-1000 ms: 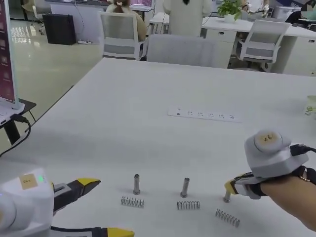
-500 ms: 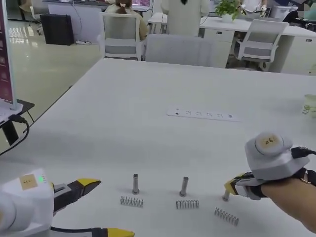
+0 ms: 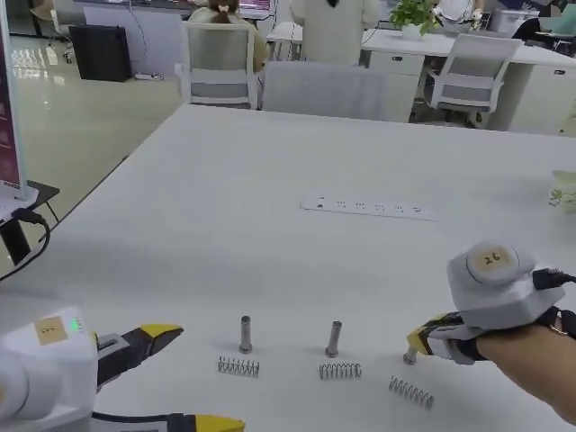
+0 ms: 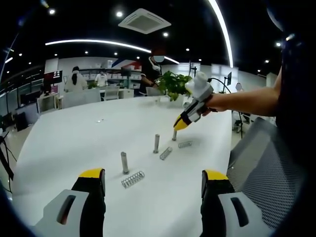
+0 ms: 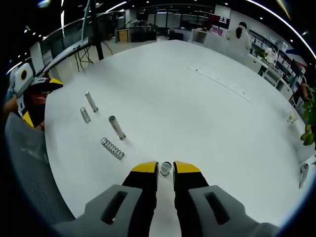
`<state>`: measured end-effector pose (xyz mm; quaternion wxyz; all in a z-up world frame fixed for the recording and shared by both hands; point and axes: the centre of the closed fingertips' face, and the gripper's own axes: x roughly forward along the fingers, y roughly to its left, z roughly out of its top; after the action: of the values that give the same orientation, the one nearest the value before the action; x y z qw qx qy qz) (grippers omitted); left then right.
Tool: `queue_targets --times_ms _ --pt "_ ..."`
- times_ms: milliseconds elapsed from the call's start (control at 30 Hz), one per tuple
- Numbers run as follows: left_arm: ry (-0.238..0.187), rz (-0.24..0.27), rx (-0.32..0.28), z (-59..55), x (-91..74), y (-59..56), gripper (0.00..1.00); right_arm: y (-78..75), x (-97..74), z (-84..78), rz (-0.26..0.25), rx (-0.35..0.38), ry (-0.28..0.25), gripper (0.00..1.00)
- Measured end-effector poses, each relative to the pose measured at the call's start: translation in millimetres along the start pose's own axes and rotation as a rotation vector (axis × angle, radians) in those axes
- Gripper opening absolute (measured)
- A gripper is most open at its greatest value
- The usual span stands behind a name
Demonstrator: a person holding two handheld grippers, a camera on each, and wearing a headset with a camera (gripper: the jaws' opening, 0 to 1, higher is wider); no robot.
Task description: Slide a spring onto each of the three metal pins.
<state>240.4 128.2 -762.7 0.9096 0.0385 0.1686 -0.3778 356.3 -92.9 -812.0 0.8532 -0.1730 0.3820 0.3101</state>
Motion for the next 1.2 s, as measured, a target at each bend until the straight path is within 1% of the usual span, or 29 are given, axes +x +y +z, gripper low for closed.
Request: queue_targets --times_ms 133,233,367,567,633,667,733,933,1033,1067,1200 --pt "0.0 -0.001 0.001 0.3 0.4 -0.2 0.77 1.0 -1.4 2.3 0.004 -0.009 -0.011 0.15" --pt "-0.003 0.0 0.001 1.1 1.0 0.0 0.77 0.4 -3.9 2.5 -0.004 -0.02 -0.022 0.21" --pt "-0.004 0.002 0.001 1.8 1.1 1.4 0.77 0.4 -8.8 2.0 0.0 -0.029 -0.038 0.29" --pt "-0.008 0.011 0.001 3.3 0.6 5.8 0.78 1.1 -18.5 5.8 0.035 -0.015 -0.083 0.38" --pt "-0.01 0.013 0.002 4.3 0.3 6.8 0.78 2.4 -23.3 8.9 0.046 -0.008 -0.109 0.41" --pt "-0.01 0.014 0.002 4.5 0.2 7.5 0.78 2.7 -26.4 12.4 0.049 -0.011 -0.138 0.43" --pt "-0.011 0.017 0.004 5.2 -0.1 8.7 0.78 4.1 -30.8 12.9 0.066 -0.007 -0.15 0.46" --pt "-0.015 0.027 0.007 8.2 -1.4 13.5 0.79 6.0 -42.7 14.4 0.073 -0.059 -0.195 0.55" --pt "-0.016 0.031 0.009 9.9 -1.6 15.5 0.79 7.5 -47.7 14.0 0.079 -0.075 -0.21 0.6" --pt "-0.017 0.031 0.009 10.8 -1.7 15.5 0.79 8.0 -49.9 14.9 0.081 -0.081 -0.223 0.62" --pt "-0.02 0.035 0.011 13.6 -1.8 17.0 0.8 9.6 -56.2 14.9 0.081 -0.091 -0.243 0.67"
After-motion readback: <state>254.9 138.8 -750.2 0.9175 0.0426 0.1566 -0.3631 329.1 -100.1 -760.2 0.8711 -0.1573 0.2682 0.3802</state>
